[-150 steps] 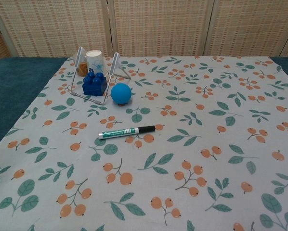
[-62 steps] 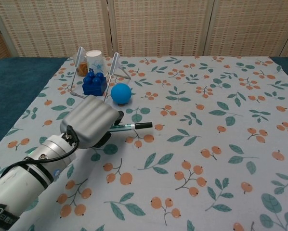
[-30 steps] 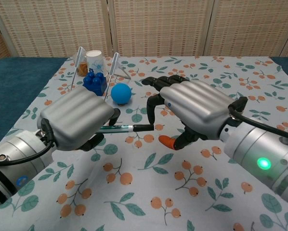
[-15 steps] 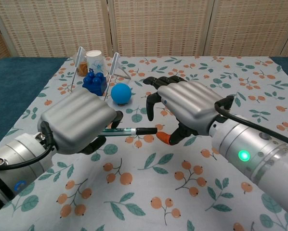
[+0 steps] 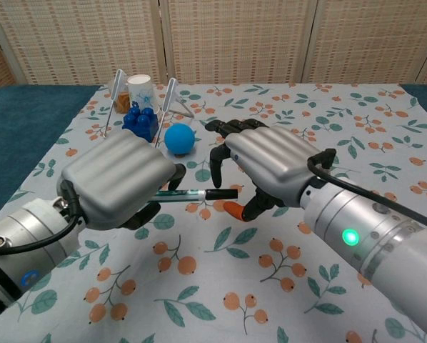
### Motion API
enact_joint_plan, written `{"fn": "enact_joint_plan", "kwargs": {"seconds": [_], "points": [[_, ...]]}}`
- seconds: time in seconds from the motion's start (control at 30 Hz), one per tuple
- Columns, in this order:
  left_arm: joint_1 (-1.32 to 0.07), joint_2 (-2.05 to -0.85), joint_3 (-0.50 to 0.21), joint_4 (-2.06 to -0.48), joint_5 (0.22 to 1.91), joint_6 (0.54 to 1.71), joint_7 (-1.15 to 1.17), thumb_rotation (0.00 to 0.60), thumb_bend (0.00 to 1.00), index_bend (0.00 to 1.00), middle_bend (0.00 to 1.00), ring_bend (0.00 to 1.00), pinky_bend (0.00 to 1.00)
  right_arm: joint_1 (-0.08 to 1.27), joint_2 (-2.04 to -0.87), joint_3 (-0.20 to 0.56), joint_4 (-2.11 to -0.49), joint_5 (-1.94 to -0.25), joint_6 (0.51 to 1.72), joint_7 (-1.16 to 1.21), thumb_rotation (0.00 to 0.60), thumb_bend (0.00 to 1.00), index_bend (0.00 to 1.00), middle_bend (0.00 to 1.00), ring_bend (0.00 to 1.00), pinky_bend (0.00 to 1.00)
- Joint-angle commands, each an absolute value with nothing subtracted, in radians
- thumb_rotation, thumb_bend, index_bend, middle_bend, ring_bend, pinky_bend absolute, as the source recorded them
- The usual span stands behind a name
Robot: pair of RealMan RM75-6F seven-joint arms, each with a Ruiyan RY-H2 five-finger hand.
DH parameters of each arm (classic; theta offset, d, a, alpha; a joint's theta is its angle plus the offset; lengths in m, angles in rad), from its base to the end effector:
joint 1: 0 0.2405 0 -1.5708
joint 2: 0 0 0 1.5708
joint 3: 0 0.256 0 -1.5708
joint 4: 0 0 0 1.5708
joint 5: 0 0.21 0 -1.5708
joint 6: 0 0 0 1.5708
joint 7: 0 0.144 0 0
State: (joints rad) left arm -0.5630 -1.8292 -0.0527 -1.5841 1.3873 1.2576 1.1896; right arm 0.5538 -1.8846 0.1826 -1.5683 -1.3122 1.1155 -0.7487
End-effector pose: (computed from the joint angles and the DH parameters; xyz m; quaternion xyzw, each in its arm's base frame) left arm -0.0946 0.2346 -0.0695 -0.8003 -0.0844 -0.3184 0.5010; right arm -0.0791 -0.2518 -0.0829 0.7547 -0.3106 0.4149 0.4023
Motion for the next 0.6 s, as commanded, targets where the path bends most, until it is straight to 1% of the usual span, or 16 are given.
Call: {"fn": "enact_joint_plan", "kwargs": {"seconds": [0.03,0.4,0.6], "points": [[-0.562,-1.828,-0.051,-1.588,1.388,1.258,1.188,0.600,0.57,0.91,1.00,0.91,1.00,0.558,-1.889,0.179,-1.565,-1.308,1.119,-0.749,0.600,0.21,0.49,0.00,0.00,0.00],[-0.560,-1.825,-0.046,-1.592,1.395,1.260,1.186,0.600,0.57,0.91,1.00,0.91,1.00,0.571,-1.900,0.167,-1.545,-1.295,1.131,-0.734,0.600,0.21,0.54,0.00,0.00,0.00],[-0.560,-1.823,-0.048,-1.590,1.394,1.259,1.189,0.600,0.57,0.91,1.00,0.91,1.00,0.577,-1.894,0.167,-1.549,-1.296,1.140,-0.720,0.600,0.21,0.54,0.00,0.00,0.00]]}}
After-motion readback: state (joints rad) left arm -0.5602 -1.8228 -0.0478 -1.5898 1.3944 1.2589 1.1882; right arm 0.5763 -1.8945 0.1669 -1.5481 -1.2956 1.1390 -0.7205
